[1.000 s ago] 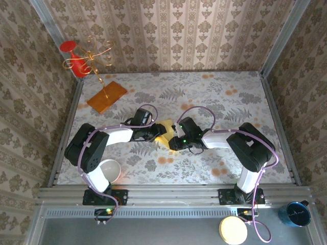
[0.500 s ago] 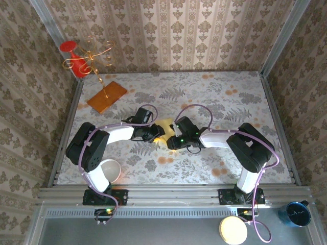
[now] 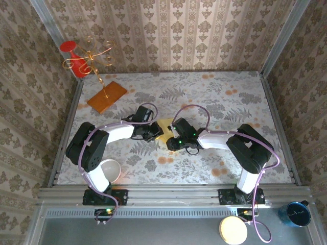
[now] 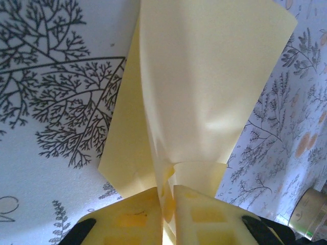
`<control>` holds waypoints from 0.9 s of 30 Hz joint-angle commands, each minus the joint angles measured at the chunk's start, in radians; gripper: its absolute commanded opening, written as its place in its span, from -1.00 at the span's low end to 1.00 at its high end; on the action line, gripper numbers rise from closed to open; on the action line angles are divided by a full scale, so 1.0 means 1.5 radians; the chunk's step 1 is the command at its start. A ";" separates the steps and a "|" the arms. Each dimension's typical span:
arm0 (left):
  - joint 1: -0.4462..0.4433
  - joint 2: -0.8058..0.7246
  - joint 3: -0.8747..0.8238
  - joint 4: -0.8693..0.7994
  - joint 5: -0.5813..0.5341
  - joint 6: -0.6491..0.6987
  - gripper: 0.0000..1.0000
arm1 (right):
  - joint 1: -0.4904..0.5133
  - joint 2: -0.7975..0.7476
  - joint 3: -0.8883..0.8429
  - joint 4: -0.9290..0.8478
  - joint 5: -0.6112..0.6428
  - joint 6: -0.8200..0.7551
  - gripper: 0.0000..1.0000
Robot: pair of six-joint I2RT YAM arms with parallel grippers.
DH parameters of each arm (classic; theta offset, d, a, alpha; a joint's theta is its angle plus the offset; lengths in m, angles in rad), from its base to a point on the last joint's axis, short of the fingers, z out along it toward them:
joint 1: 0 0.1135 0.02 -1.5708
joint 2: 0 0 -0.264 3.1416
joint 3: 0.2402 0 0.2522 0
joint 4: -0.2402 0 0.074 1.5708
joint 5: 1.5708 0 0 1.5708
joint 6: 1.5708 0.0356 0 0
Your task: Fold a paper plane with a square sheet of paper (pick it up from the middle)
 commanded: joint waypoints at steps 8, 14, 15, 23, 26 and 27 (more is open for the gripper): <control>0.019 0.006 0.028 -0.031 0.005 0.011 -0.68 | 0.003 -0.014 -0.005 -0.038 0.045 -0.023 -0.48; 0.032 0.023 0.037 -0.020 0.022 0.025 -0.64 | 0.003 -0.008 -0.008 -0.027 0.043 -0.024 -0.50; 0.033 0.025 0.038 -0.019 0.024 0.027 -0.64 | 0.004 -0.007 -0.008 -0.027 0.043 -0.024 -0.50; 0.037 0.055 0.053 -0.011 0.045 0.032 -0.60 | 0.004 -0.005 -0.012 -0.024 0.042 -0.025 -0.51; 0.038 0.057 0.053 -0.002 0.050 0.027 -0.62 | 0.004 -0.004 -0.013 -0.025 0.044 -0.026 -0.51; 0.039 0.056 0.054 -0.001 0.050 0.027 -0.64 | 0.004 -0.005 -0.013 -0.024 0.044 -0.025 -0.51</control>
